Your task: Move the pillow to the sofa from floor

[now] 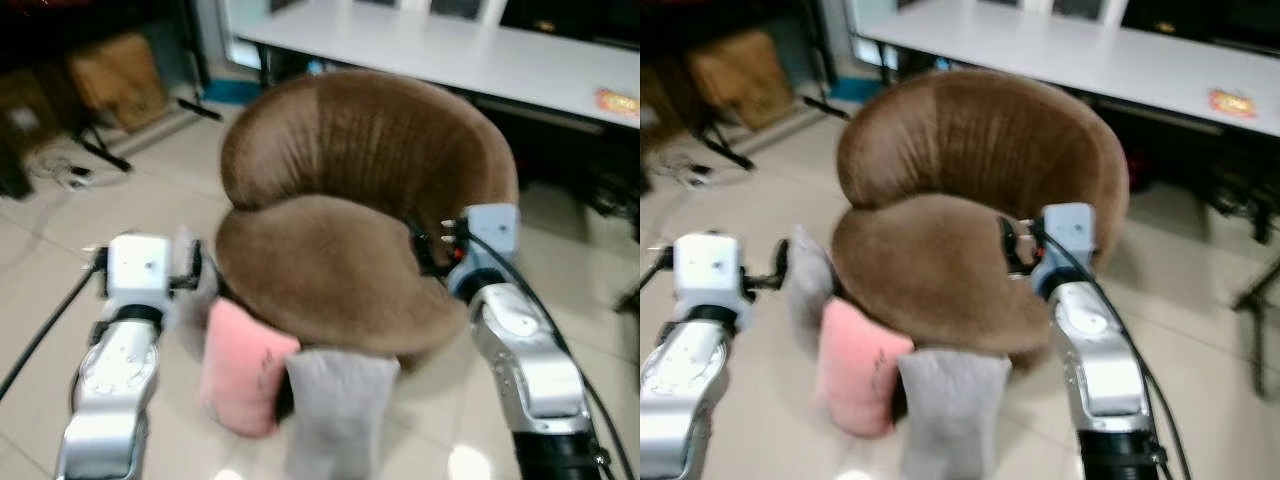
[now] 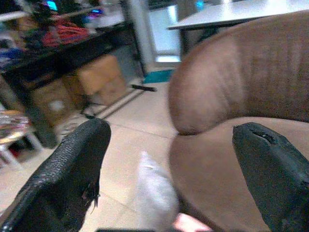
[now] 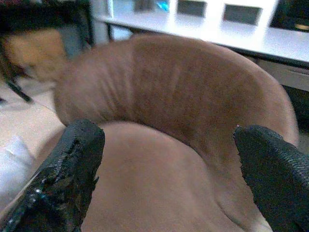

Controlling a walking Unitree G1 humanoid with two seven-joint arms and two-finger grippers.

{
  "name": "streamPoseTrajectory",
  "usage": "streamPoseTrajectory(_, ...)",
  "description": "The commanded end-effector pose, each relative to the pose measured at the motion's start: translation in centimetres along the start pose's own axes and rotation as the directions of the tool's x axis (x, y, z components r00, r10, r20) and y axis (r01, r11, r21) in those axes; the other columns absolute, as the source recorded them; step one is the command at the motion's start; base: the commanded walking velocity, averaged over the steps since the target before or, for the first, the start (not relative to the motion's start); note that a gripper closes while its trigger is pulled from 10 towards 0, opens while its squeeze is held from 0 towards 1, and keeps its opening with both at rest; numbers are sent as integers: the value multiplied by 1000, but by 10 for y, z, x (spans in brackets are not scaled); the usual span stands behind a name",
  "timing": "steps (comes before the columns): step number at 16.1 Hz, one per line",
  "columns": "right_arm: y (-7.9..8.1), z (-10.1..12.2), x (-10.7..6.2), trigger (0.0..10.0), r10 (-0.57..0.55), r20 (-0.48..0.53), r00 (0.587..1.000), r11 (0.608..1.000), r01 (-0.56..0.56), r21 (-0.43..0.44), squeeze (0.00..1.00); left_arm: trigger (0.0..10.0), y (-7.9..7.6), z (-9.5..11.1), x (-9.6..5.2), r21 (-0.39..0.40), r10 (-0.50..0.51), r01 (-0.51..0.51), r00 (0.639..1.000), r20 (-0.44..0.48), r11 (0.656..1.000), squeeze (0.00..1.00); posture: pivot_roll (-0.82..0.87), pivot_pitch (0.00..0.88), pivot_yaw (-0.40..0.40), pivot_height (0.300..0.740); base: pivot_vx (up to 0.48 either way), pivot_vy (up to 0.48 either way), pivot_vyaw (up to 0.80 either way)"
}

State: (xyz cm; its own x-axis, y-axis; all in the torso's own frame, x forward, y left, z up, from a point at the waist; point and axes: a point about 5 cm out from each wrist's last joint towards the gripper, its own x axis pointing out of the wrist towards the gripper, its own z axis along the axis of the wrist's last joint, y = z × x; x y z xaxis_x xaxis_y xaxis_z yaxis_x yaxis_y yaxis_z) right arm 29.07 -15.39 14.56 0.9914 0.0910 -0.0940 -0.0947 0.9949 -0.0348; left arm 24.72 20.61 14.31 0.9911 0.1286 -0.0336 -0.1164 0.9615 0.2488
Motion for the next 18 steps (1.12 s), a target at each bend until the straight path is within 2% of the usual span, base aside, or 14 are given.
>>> streamPoseTrajectory(1,-11,0,-2,10000,-35,4,999,999,35,7,0,10000,-8,3,1,-11,-31,31,999,14,999,0,-114,0,1,740,341,0,0)
streamPoseTrajectory(3,-5,1,-1,10000,9,3,1000,999,-10,32,0,10000,-8,2,2,4,-27,27,1000,14,1000,0,-114,0,1,740,156,0,0)
streamPoseTrajectory(6,-7,-3,-3,10000,-11,-7,1000,998,12,60,0,10000,-9,1,0,27,-38,38,999,24,999,0,-114,0,2,735,0,0,0)
streamPoseTrajectory(8,-10,-5,-5,10000,-20,-5,1000,997,20,73,0,10000,-10,-3,-2,47,-53,52,998,21,998,0,-114,0,2,720,0,0,0)
streamPoseTrajectory(9,-12,-8,-6,10000,-25,-11,1000,997,26,73,0,10000,-10,-8,-5,3,-62,62,998,-1,998,0,-115,0,1,705,0,0,0)
streamPoseTrajectory(10,-12,-8,-6,10000,-27,-12,1000,997,28,71,0,10000,-9,-10,-6,-7,-63,63,998,-8,998,0,-114,0,0,690,0,0,0)
streamPoseTrajectory(12,-10,-8,-5,10000,-21,-10,1000,997,22,70,0,10000,-11,-9,-5,37,-69,68,997,25,997,0,-111,0,-8,670,0,0,0)
streamPoseTrajectory(16,-9,-6,-3,10000,-7,-8,1000,998,7,63,0,10000,-14,-5,-5,9,-68,68,997,46,998,0,-110,0,-18,635,0,0,0)
streamPoseTrajectory(18,-10,-7,-4,10000,-14,-16,1000,998,15,60,0,10000,-15,-8,-5,24,-71,70,997,35,997,0,-110,0,-18,615,0,0,0)
